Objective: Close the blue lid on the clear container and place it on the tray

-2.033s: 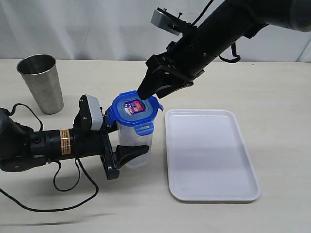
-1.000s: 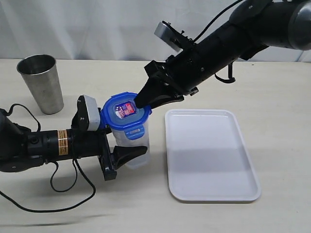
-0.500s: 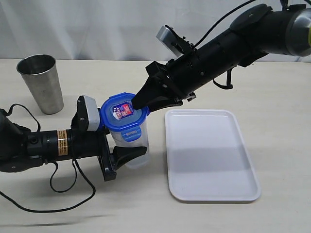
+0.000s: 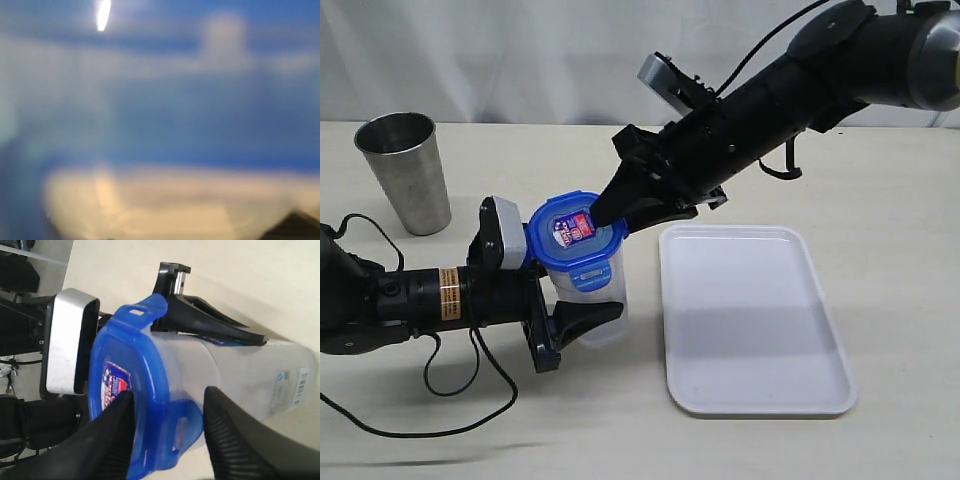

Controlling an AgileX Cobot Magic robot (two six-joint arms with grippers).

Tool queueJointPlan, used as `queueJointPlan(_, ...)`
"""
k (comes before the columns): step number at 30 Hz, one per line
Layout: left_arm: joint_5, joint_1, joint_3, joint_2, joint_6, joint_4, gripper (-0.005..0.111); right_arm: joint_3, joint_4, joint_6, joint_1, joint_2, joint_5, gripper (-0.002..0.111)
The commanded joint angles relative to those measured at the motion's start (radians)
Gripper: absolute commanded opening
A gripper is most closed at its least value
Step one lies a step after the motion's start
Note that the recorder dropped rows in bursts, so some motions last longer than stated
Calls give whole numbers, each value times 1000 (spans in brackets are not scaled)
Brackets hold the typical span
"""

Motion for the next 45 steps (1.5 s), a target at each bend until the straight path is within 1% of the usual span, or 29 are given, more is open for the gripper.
queueJointPlan(1, 21, -12, -8, 1, -25, -43, 0, 12, -216, -22, 21, 15, -47, 43)
queueJointPlan(4, 27, -12, -8, 1, -25, -43, 0, 8, -216, -22, 21, -14, -60, 54)
queueJointPlan(7, 30, -12, -8, 1, -25, -43, 0, 8, -227, -24, 21, -38, -69, 59)
queueJointPlan(17, 43, -12, -8, 1, -25, -50, 0, 6, -223, -31, 21, -162, -132, 60)
queueJointPlan(20, 41, -12, -8, 1, 3, -50, 0, 6, -207, -31, 21, -188, -129, 60)
queueJointPlan(23, 41, -12, -8, 1, 9, -50, 0, 6, -163, -49, 21, -190, -97, 60)
queueJointPlan(31, 41, -12, -8, 1, 9, -50, 0, 8, -174, -30, 21, -154, -71, 60)
queueJointPlan(33, 41, -12, -8, 1, 9, -50, 0, 8, -174, -29, 21, -140, -59, 58)
queueJointPlan(38, 41, -12, -8, 1, 9, -53, 0, 8, -182, -46, 52, -129, -60, 38)
queueJointPlan(45, 40, -12, -8, 1, 9, -51, 0, 8, -284, 10, 115, -129, -95, 38)
